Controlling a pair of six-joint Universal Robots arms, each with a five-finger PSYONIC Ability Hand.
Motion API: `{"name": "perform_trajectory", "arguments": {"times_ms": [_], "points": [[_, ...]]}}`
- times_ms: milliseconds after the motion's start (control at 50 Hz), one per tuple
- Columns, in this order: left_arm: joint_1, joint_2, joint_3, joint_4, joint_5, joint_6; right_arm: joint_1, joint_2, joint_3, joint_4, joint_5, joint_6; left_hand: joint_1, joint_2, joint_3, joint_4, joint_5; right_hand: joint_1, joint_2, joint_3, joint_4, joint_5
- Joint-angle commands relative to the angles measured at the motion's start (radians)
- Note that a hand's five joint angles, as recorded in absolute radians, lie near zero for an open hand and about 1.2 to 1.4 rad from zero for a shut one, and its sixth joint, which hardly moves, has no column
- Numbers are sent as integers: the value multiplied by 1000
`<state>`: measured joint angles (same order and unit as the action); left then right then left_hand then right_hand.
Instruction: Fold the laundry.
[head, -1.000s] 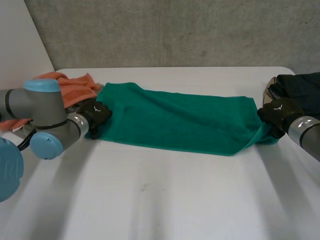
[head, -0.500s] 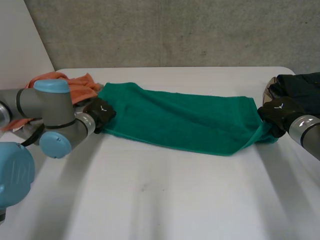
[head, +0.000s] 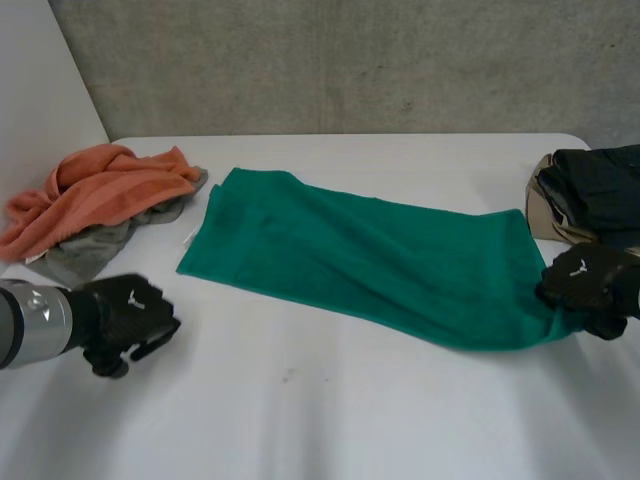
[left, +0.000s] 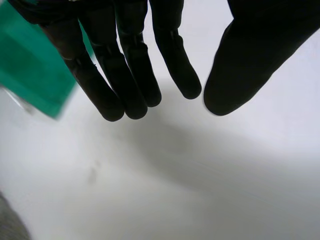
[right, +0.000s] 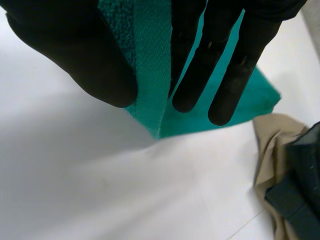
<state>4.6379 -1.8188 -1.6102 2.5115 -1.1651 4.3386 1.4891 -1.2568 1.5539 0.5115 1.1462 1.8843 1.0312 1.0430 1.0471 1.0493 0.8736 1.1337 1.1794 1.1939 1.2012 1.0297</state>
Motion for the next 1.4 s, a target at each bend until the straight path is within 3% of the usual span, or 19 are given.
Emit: {"name": "perform_trajectory", "arguments": {"times_ms": [20,100,180,340,660,940,1180,1400], "points": [[-48,-121,159,277,61,-333,79,112,-135,-262,-10,463,-418,-429,-434,-436,-435,263,217,202,195,192],[-91,-218,261,348,-28,-497,86,161,-205,-346,27,692,-527,-539,-543,-545,-544,263,217,202,195,192],[-140,-304,346,351,-103,-577,77,197,-256,-393,58,876,-574,-586,-590,-592,-591,263,217,202,195,192],[-226,-439,464,366,-195,-597,54,279,-314,-471,115,1072,-583,-595,-599,-601,-600,263,217,202,195,192],[-301,-611,641,380,-294,-593,36,401,-385,-492,239,1104,-580,-592,-596,-598,-597,263,217,202,195,192],[-321,-680,704,392,-309,-583,34,433,-397,-521,256,1102,-454,-466,-470,-472,-471,263,217,202,195,192],[-323,-711,720,444,-331,-502,45,413,-374,-522,247,1101,-310,-322,-326,-328,-327,263,217,202,195,192],[-332,-744,763,441,-343,-438,53,393,-347,-525,230,1099,-371,-383,-387,-389,-388,263,217,202,195,192]]}}
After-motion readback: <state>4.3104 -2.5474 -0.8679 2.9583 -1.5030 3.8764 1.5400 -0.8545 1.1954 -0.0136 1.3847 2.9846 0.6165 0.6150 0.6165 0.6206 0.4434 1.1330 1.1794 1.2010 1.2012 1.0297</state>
